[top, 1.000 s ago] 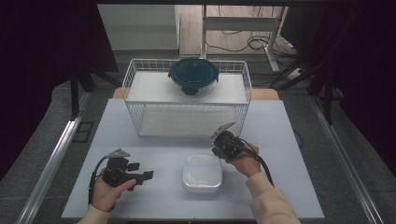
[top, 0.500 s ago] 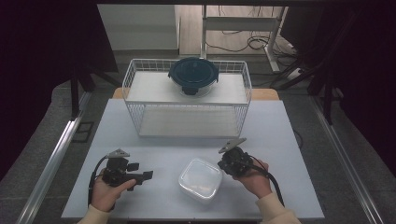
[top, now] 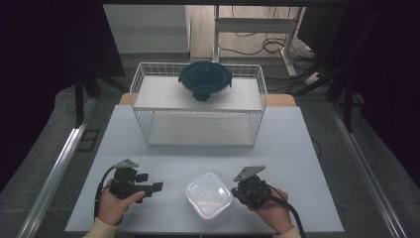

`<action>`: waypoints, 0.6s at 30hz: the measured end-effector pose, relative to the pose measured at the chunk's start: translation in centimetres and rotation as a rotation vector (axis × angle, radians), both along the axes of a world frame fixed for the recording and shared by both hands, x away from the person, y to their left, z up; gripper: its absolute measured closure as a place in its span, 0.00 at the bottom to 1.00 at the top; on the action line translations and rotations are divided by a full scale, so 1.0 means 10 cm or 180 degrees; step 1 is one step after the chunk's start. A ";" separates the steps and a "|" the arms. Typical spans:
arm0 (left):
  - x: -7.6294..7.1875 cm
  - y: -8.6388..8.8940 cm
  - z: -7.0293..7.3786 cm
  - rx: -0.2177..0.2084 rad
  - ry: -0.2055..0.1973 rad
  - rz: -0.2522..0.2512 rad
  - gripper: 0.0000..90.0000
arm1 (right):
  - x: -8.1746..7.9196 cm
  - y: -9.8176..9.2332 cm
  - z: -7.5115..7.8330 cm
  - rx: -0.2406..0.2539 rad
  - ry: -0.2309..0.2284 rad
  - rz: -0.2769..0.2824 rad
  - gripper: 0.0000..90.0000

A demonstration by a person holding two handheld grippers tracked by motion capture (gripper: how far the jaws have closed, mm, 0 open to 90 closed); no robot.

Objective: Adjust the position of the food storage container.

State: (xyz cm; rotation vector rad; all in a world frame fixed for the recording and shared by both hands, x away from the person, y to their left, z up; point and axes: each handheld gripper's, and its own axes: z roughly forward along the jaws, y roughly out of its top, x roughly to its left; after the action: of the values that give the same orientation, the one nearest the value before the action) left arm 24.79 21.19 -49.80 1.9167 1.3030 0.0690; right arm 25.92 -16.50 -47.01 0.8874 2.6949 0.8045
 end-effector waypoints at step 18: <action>0.00 0.01 0.01 -0.0007 -0.0006 0.0000 0.26 | -0.65 0.31 0.01 -0.0009 0.0089 0.0652 1.00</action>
State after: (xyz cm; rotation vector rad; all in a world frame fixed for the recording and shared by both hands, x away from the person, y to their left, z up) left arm 24.74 21.30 -49.70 1.9144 1.3014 0.0692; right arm 19.38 -13.44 -46.87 0.6330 2.8443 0.8328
